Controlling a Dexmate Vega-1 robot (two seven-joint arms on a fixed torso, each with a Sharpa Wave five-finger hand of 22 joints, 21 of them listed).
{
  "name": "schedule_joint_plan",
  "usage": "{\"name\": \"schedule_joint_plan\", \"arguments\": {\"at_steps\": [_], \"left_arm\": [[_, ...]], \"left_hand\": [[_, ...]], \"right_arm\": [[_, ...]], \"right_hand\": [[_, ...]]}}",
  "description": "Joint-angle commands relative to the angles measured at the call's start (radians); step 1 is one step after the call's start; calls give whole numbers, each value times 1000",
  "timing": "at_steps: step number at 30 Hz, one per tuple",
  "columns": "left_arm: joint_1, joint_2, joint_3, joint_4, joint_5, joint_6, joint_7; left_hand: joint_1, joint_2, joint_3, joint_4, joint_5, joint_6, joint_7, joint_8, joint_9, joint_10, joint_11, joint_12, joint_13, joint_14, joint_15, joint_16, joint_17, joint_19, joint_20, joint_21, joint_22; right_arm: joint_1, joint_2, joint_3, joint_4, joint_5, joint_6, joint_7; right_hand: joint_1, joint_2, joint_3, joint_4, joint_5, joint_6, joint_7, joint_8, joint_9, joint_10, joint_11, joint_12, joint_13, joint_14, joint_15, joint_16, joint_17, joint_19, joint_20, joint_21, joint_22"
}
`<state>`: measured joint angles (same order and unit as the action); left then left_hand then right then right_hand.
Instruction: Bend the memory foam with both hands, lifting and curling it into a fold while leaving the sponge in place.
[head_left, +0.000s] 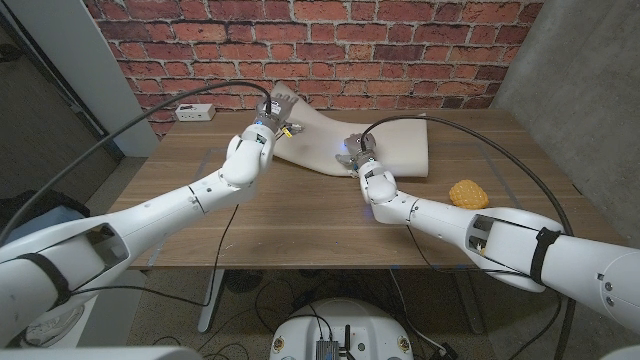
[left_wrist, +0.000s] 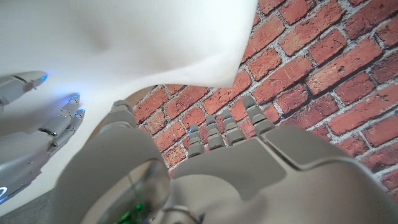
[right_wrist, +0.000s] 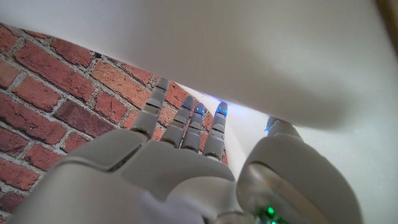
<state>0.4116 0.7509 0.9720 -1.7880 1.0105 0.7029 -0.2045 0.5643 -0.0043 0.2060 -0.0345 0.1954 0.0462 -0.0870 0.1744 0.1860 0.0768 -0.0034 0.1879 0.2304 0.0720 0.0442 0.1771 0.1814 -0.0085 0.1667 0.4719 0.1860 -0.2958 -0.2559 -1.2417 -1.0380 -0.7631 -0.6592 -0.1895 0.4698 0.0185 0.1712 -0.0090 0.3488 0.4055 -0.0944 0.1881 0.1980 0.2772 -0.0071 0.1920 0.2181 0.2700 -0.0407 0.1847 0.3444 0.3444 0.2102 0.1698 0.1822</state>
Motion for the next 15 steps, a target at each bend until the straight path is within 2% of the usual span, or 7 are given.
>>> {"name": "schedule_joint_plan", "arguments": {"at_steps": [1,3,5,7,10,12,15], "left_arm": [[37,26,-72,-14,-11,-161,-175],[33,28,-73,-10,-9,-188,-205],[28,31,-70,-7,5,-218,-228],[19,34,-65,-8,20,-248,-267],[10,38,-62,-13,39,-287,-325],[2,36,-62,-16,44,-310,-378],[-8,33,-54,-18,76,-335,-452]], "left_hand": [[-19,-12,-14,4,9,-30,-2,-4,-1,-22,-2,-1,-2,-26,5,-3,0,-26,6,-14,2],[-28,-20,-22,5,13,-52,-5,-4,-1,-42,5,-2,-4,-45,14,-4,0,-41,9,-25,2],[-35,-28,-30,5,18,-69,-3,-2,-2,-66,4,-3,-6,-71,23,-6,0,-62,10,-37,2],[-40,-43,-43,2,28,-108,-10,-3,-2,-102,15,-3,-10,-120,28,-9,-1,-94,7,-58,2],[-43,-64,-62,-3,43,-170,-4,-4,-3,-176,25,-8,-15,-183,44,-9,-1,-140,9,-88,2],[-39,-77,-78,-8,60,-230,0,-4,-4,-235,33,-5,-19,-248,67,-8,-2,-182,27,-117,3],[-28,-82,-92,-13,79,-303,10,-3,-4,-316,58,-6,-22,-315,83,-6,-1,-229,41,-150,4]], "right_arm": [[-1,-47,7,-68,51,15,46],[-1,-51,6,-75,51,11,58],[-2,-56,9,-82,56,12,65],[6,-58,6,-87,62,6,103],[18,-55,5,-87,74,2,152],[25,-52,-1,-83,75,-7,178],[34,-43,-9,-69,75,-17,197]], "right_hand": [[-31,-7,-13,9,-15,-58,-24,-4,-1,-67,-10,-9,-8,-91,3,-4,-33,-160,6,-4,-6],[-42,-8,-18,9,-20,-91,-33,-5,-3,-110,-21,-12,-13,-150,11,-4,-56,-253,6,-6,-10],[-54,-9,-24,13,-24,-132,-45,-11,-4,-138,-28,-13,-16,-186,17,-4,-69,-295,6,-3,-11],[-66,-9,-29,16,-27,-159,-52,-12,-5,-164,-30,-13,-18,-213,24,-4,-79,-319,6,0,-11],[-97,-11,-43,28,-36,-249,-57,-18,-6,-240,-29,-17,-22,-282,50,-5,-100,-360,6,6,-11],[-110,-14,-50,33,-40,-265,-59,-15,-6,-266,-24,-19,-23,-305,66,-6,-105,-367,6,7,-10],[-124,-17,-59,37,-44,-312,-54,-18,-6,-313,-14,-19,-24,-335,85,-4,-114,-376,6,10,-10]]}}
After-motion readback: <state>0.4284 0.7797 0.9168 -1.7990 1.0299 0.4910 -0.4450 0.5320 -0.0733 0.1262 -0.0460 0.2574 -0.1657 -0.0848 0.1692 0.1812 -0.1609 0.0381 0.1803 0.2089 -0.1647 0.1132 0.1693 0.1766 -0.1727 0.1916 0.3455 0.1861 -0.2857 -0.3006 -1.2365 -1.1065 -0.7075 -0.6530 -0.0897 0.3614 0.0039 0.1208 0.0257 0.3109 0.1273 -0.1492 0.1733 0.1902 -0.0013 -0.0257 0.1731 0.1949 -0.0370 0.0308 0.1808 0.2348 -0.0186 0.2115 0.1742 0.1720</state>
